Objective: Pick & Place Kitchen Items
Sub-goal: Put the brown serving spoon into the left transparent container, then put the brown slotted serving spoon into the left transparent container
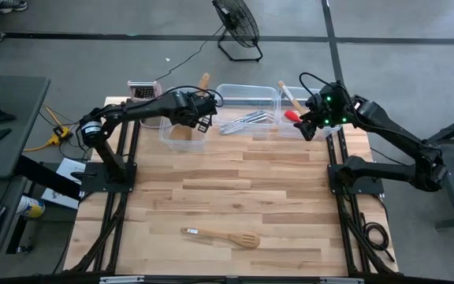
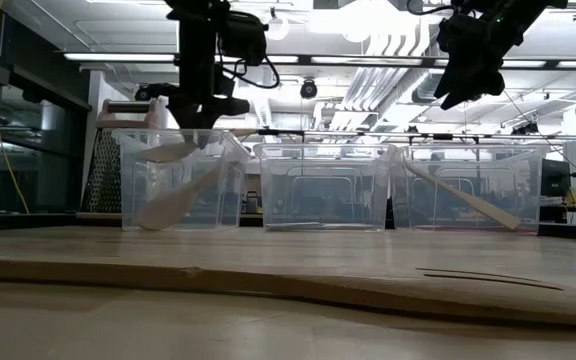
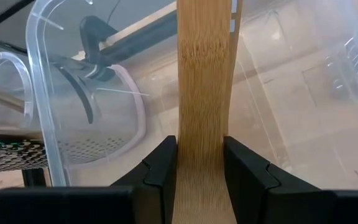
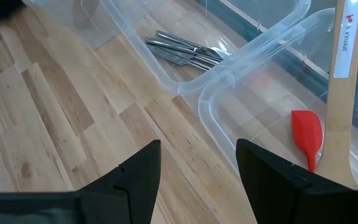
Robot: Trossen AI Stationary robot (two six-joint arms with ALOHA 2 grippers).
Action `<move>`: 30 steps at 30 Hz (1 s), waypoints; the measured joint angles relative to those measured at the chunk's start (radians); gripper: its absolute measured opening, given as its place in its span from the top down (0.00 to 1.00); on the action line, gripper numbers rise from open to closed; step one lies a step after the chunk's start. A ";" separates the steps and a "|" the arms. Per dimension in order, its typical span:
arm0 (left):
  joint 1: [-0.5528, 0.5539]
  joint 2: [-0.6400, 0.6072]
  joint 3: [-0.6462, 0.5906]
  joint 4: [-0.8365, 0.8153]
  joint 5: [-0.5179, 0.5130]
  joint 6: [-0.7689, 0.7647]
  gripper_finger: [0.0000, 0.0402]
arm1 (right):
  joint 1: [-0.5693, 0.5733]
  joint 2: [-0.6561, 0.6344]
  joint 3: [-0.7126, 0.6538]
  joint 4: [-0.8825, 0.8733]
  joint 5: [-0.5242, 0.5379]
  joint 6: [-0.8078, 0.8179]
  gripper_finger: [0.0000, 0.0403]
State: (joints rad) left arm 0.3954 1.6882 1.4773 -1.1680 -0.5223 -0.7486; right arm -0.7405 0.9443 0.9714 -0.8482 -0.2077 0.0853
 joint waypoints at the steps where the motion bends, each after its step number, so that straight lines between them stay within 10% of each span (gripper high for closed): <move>1: 0.000 0.000 0.000 0.001 0.000 0.000 0.75 | 0.000 0.000 0.000 0.000 0.000 0.000 0.50; 12: -0.001 0.000 0.000 -0.002 -0.003 -0.019 0.54 | 0.000 0.000 0.000 0.000 0.000 -0.002 0.50; 30: -0.012 -0.068 0.001 -0.005 0.094 0.169 0.55 | 0.000 0.000 0.000 -0.001 0.000 -0.002 0.50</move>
State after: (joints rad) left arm 0.3833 1.6198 1.4786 -1.1729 -0.4281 -0.5799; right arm -0.7406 0.9443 0.9714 -0.8494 -0.2077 0.0830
